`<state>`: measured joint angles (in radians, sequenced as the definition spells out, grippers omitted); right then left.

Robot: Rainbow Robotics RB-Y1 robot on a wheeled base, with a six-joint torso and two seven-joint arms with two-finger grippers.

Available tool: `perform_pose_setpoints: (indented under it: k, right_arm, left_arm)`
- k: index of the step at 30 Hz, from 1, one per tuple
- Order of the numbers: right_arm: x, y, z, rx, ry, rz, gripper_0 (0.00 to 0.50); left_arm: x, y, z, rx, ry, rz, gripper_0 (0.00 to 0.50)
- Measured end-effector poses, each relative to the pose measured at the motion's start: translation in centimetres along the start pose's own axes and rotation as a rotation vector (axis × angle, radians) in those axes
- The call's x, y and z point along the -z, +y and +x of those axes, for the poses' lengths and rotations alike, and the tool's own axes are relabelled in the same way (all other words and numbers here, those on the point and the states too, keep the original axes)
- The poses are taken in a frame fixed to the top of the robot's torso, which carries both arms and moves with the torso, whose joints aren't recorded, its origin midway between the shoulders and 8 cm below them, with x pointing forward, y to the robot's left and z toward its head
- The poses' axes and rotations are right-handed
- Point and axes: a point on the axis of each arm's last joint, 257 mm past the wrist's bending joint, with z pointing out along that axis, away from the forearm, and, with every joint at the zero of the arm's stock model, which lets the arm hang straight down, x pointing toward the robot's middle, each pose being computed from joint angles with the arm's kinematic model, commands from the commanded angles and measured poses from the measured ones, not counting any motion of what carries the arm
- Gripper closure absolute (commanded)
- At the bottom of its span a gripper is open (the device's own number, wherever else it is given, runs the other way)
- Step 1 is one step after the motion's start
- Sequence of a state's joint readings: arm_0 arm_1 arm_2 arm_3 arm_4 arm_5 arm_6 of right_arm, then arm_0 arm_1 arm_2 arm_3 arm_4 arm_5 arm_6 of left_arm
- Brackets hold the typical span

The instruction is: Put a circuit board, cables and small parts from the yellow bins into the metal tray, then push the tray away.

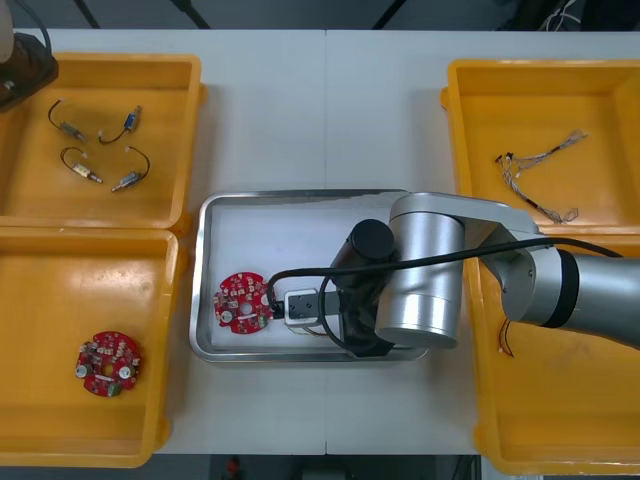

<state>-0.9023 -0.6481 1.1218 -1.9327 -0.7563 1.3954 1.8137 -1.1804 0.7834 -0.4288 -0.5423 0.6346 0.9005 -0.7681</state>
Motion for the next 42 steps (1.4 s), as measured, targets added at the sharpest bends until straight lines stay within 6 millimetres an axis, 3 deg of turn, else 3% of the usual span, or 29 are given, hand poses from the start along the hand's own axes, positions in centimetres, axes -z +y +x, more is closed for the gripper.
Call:
perform_pose_setpoints:
  k: [5, 10, 18, 31, 42]
  right_arm:
    - [1.4, -0.5, 0.8, -0.044, 0.03, -0.033, 0.0]
    - [3.5, -2.3, 1.1, -0.124, 0.031, -0.037, 0.0]
    - [7.3, -4.5, 1.1, -0.415, -0.021, -0.044, 0.0]
    - [13.9, -8.1, 7.1, -0.857, 0.065, 0.036, 0.0]
    - [17.2, -11.3, 11.6, -1.212, -0.001, 0.113, 0.0]
  left_arm:
    - [-0.2, -0.9, 1.1, -0.007, 0.015, 0.012, 0.0]
    - [-0.6, -0.6, 1.8, -0.05, 0.014, -0.011, 0.0]
    - [-1.4, 0.0, 2.5, -0.058, 0.01, -0.014, 0.0]
    - [-2.3, 0.8, 4.1, 0.055, 0.049, 0.0, 0.0]
    - [-3.6, 1.8, 5.6, 0.089, 0.059, 0.016, 0.0]
